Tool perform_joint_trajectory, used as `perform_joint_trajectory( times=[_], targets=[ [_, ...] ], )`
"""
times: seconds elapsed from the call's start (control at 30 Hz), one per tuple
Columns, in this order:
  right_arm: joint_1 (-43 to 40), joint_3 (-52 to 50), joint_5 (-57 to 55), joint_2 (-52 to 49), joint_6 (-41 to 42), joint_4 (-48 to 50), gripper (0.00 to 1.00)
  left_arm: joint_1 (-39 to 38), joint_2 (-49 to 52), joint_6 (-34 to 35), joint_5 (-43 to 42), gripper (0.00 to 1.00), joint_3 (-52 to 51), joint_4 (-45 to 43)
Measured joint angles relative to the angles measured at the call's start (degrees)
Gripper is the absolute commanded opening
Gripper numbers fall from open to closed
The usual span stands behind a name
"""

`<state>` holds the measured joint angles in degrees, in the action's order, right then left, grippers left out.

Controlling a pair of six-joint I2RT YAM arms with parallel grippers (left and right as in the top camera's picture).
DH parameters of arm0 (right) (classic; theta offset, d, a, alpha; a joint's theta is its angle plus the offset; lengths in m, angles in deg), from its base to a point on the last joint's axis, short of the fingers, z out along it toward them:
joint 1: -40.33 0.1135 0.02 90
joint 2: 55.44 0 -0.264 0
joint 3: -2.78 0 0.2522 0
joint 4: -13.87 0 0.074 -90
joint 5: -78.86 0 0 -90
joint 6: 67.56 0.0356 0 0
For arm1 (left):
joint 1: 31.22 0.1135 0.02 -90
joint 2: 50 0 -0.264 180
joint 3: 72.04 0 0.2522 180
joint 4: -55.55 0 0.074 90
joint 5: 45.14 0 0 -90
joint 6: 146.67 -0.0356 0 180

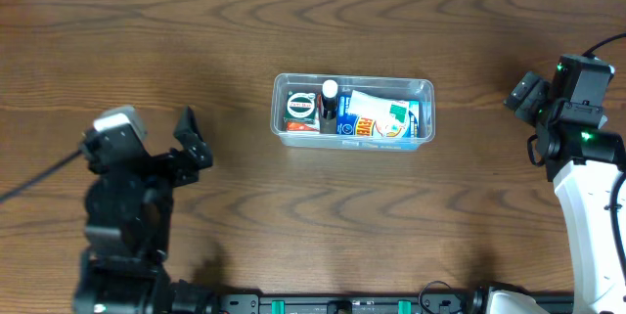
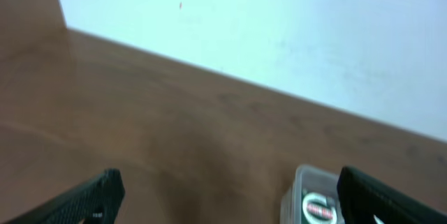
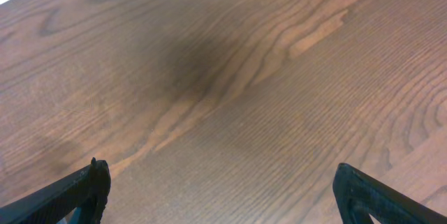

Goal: Pack container

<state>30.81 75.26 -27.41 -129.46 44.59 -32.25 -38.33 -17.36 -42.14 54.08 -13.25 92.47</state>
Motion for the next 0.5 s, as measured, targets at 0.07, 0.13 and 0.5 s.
perform_joint_trajectory(
  times=[0.07, 0.13, 0.5],
  targets=[
    [0.0, 0.0, 0.02, 0.0, 0.0, 0.02, 0.99, 0.02, -3.1, -0.07, 0.0, 0.98, -5.99, -5.6],
    [0.0, 0.0, -0.02, 0.0, 0.0, 0.02, 0.99, 0.22, -6.6, -0.02, 0.02, 0.98, -12.02, -10.78],
    [0.0, 0.0, 0.02, -0.02, 0.0, 0.02, 0.99, 4.57, -19.56, 4.46, 0.02, 0.98, -33.24, -27.41]
  ],
)
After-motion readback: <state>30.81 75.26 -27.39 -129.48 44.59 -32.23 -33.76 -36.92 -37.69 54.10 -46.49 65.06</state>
